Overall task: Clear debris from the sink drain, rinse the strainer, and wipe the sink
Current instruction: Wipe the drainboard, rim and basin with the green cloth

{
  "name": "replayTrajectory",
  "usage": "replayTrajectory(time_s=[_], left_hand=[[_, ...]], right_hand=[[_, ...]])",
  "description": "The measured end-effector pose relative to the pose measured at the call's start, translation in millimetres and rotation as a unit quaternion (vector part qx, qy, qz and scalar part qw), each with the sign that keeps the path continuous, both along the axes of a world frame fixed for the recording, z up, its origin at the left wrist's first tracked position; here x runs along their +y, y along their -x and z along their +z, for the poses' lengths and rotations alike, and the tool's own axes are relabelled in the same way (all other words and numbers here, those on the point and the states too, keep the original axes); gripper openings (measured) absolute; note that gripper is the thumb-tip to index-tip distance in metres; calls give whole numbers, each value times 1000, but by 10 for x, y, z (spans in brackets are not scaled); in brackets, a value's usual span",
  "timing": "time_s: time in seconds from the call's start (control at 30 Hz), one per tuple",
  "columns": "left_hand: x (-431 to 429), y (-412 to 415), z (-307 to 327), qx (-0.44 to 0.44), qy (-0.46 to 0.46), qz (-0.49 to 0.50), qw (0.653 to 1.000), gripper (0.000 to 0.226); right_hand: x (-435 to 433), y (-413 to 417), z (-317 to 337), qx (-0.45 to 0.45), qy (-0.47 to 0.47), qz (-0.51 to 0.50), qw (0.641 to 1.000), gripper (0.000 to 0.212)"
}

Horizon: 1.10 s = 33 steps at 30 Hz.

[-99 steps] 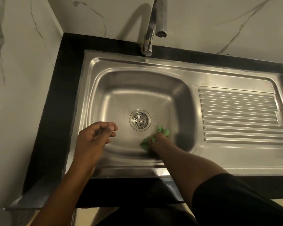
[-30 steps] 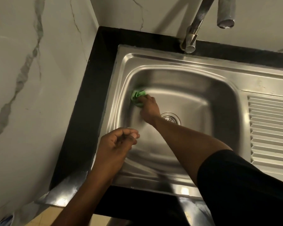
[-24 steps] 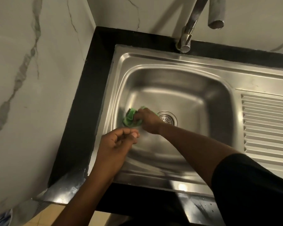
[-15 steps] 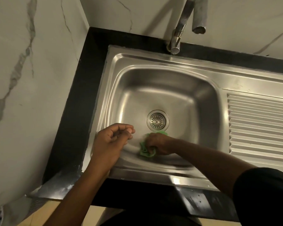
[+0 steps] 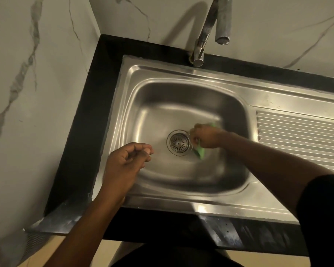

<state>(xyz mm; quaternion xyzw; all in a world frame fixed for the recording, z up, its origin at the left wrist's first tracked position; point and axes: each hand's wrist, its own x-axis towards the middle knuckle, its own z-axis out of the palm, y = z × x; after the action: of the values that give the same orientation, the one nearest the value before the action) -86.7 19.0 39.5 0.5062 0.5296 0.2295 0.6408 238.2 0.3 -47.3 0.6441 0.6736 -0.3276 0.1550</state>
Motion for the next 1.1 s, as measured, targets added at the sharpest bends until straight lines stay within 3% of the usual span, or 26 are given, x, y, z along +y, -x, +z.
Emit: replayTrajectory(time_s=[0.13, 0.2, 0.3, 0.4, 0.53, 0.63, 0.77, 1.1], left_hand=[[-24, -19, -17, 1, 5, 2, 1000, 14], [-26, -13, -22, 0, 5, 8, 1000, 13], [-17, 13, -22, 4, 1, 4, 1000, 15], [-17, 30, -12, 9, 0, 3, 1000, 16], [-59, 2, -15, 17, 4, 3, 1000, 14], [-93, -71, 1, 11, 10, 0, 1000, 12], [-112, -152, 57, 3, 0, -17, 1000, 13], [-112, -247, 201, 4, -8, -45, 999, 14]], right_hand=[[393, 176, -63, 99, -165, -87, 977, 32], [527, 308, -141, 126, -183, -126, 967, 39], [541, 371, -288, 64, -110, -87, 988, 46], [321, 220, -371, -33, -37, -18, 999, 35], [-54, 13, -332, -98, 4, -55, 994, 22], [-303, -36, -301, -124, 39, -82, 988, 29], [-576, 28, -277, -121, 80, -136, 980, 37], [-918, 656, -172, -1, 158, -265, 951, 51]])
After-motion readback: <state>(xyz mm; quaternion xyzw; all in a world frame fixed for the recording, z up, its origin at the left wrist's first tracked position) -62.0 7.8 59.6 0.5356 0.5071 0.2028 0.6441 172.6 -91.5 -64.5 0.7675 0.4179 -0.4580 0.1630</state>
